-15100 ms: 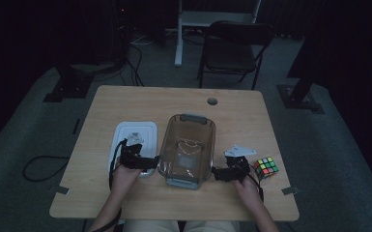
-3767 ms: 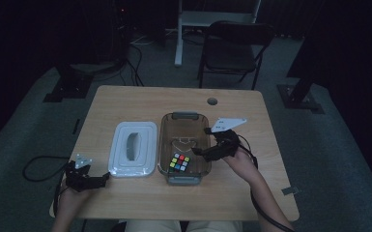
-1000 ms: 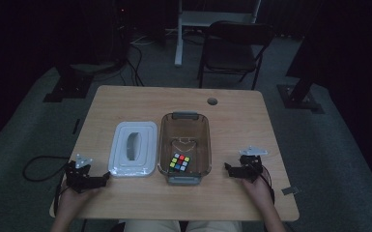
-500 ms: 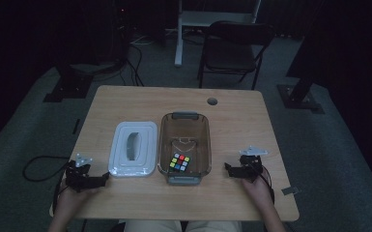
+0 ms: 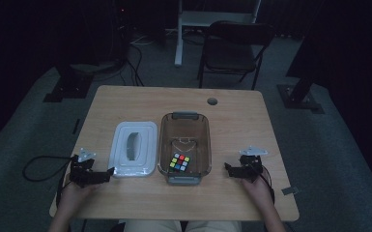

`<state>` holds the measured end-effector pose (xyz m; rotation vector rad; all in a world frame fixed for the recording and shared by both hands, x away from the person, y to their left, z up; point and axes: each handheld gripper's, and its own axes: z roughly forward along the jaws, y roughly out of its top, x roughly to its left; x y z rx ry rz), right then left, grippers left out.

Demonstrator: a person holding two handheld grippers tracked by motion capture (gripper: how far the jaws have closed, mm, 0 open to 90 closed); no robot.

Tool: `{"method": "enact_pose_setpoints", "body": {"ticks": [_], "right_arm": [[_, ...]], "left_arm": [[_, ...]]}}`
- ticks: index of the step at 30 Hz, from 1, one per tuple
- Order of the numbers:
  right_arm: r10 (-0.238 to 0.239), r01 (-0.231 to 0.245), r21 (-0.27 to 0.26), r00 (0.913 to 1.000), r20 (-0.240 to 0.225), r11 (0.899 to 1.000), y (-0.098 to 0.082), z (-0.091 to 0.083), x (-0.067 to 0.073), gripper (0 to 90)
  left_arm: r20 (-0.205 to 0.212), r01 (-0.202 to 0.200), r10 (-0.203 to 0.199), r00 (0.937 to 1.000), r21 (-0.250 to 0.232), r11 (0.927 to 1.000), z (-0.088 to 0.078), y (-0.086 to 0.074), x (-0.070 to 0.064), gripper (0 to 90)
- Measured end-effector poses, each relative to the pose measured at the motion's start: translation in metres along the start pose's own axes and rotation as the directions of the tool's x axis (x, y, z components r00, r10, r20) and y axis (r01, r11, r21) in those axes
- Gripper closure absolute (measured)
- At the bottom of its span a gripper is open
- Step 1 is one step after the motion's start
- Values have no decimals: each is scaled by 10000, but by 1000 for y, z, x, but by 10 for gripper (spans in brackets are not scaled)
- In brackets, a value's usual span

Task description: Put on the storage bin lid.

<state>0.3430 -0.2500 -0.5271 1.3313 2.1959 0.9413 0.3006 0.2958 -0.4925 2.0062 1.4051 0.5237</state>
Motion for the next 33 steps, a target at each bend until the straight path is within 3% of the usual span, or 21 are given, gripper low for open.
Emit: {"method": "enact_pose_setpoints", "body": {"ticks": [6, 13, 20, 33], "right_arm": [[0, 0, -2, 10000, 4, 10000, 0, 0, 0, 116], [6, -6, -1, 10000, 15, 10000, 0, 0, 0, 116], [12, -12, -1, 10000, 18, 10000, 0, 0, 0, 116], [19, -19, 4, 10000, 19, 10000, 0, 0, 0, 116]], "left_arm": [[148, -343, 346, 9993, -180, 9992, 1, 14, -9, 44], [581, -470, 496, 9971, -455, 9979, 9, 24, -19, 44], [754, -594, 637, 9951, -582, 9965, 21, 37, -27, 44], [773, -599, 639, 9950, -527, 9968, 42, 52, -35, 45]]}}
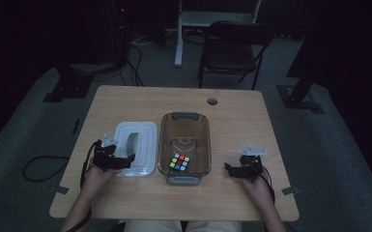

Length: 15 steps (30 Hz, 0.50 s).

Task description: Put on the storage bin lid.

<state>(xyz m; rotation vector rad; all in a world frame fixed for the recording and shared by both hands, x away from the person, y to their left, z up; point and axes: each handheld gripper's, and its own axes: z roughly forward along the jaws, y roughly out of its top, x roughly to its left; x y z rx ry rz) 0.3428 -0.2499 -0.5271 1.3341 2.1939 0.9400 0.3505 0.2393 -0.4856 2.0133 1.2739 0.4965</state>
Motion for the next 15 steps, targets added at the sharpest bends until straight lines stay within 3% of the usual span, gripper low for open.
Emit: {"method": "enact_pose_setpoints", "body": {"ticks": [7, 15], "right_arm": [[6, -6, 1, 10000, -1, 10000, 0, 0, 0, 116], [3, -3, -1, 10000, 0, 10000, 0, 0, 0, 116]], "left_arm": [[55, 5, -5, 10000, 96, 10000, 16, 9, -1, 45], [193, 368, -370, 9991, 124, 9992, 30, 16, 3, 76]]}}
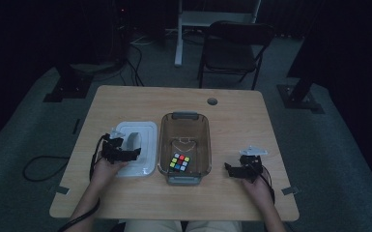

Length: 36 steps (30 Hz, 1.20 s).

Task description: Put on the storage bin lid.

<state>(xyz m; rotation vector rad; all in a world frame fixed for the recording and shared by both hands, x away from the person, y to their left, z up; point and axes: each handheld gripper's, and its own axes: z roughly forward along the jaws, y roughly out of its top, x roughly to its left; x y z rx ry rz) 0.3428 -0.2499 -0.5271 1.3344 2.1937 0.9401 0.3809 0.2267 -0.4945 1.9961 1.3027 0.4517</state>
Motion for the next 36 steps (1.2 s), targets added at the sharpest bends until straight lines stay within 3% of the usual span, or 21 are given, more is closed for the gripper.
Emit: {"method": "enact_pose_setpoints", "body": {"ticks": [7, 9, 16, 21, 26, 36], "right_arm": [[1, -1, 1, 10000, 1, 10000, 0, 0, 0, 116], [1, -1, 1, 10000, 0, 10000, 0, 0, 0, 116], [-4, 4, -3, 10000, 0, 10000, 0, 0, 0, 116], [2, -2, 2, 10000, 0, 10000, 0, 0, 0, 116], [-2, 2, -1, 10000, 0, 10000, 0, 0, 0, 116], [-18, 18, -12, 10000, -90, 10000, -1, -2, 1, 115]], "left_arm": [[131, 238, -238, 9996, -8, 9997, 7, 8, -1, 188], [303, 573, -575, 9979, 84, 9983, 10, 9, -1, 192], [-172, 1013, -1015, 9947, -102, 9948, 9, 8, -2, 445], [-443, 918, -920, 9948, -55, 9958, 11, 5, -2, 509], [-439, 987, -991, 9941, -100, 9951, 12, 5, -3, 559], [-141, 823, -819, 9965, 295, 9962, 10, 10, -6, 674]]}}
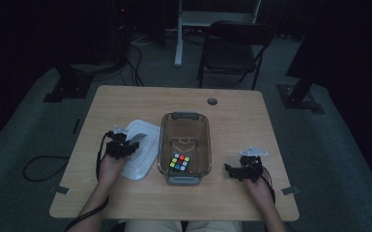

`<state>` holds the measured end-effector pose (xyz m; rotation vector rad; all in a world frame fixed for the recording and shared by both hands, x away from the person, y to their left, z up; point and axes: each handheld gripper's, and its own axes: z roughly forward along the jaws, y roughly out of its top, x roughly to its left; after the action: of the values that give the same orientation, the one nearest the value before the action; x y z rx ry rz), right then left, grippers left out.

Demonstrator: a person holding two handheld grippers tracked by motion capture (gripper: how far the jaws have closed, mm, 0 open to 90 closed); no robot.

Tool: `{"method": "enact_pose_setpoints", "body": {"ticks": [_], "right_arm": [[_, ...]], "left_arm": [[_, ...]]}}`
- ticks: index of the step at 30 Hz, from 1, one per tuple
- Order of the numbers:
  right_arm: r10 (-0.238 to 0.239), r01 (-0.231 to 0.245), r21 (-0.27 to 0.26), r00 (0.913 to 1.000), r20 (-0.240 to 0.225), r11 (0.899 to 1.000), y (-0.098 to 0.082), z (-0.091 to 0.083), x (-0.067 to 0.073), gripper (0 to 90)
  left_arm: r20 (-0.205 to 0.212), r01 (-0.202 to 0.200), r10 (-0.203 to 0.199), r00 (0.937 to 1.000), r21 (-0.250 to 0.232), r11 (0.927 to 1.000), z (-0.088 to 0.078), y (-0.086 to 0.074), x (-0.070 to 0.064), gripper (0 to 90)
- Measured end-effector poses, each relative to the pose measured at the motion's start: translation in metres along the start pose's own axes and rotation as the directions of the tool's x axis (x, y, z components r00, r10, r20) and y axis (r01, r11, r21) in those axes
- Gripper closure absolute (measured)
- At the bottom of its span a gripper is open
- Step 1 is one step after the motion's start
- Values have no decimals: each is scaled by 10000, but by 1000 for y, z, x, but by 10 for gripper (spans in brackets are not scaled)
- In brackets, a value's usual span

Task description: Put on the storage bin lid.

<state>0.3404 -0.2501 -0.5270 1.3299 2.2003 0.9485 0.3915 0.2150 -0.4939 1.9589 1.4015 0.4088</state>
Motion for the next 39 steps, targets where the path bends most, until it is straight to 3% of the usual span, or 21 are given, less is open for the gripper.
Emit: {"method": "enact_pose_setpoints", "body": {"ticks": [6, 11, 16, 19, 24, 26, 29, 39], "right_arm": [[-44, 44, 8, 10000, 23, 10000, 0, 0, 1, 115], [-252, 245, -264, 9994, -234, 9994, 3, -3, 6, 115], [-499, 445, -1103, 9977, -465, 9929, 13, -12, 16, 116], [-584, 487, -1335, 9959, -697, 9898, 18, -11, 22, 115], [-1063, 974, -1010, 9905, -875, 9901, 20, 1, 35, 115], [-1107, 1013, -982, 9893, -954, 9900, 20, 2, 37, 115], [-1121, 969, -1026, 9817, -1541, 9900, 21, 8, 47, 115], [-1573, 1394, -1032, 9685, -1931, 9848, 24, 14, 69, 120]], "left_arm": [[24, 162, -162, 9999, -8, 9999, -5, 3, 0, 677], [-56, 224, -225, 9997, -188, 9996, -15, 7, 3, 678], [-36, 409, -410, 9992, -312, 9987, -27, 12, 10, 678], [-73, 428, -431, 9990, -394, 9983, -34, 15, 10, 678], [-103, 621, -628, 9980, -554, 9965, -44, 18, 15, 679], [-159, 627, -638, 9978, -588, 9963, -47, 19, 15, 679], [-165, 612, -624, 9979, -616, 9962, -52, 21, 16, 679], [-56, 837, -847, 9964, -1040, 9910, -71, 28, 23, 679]]}}
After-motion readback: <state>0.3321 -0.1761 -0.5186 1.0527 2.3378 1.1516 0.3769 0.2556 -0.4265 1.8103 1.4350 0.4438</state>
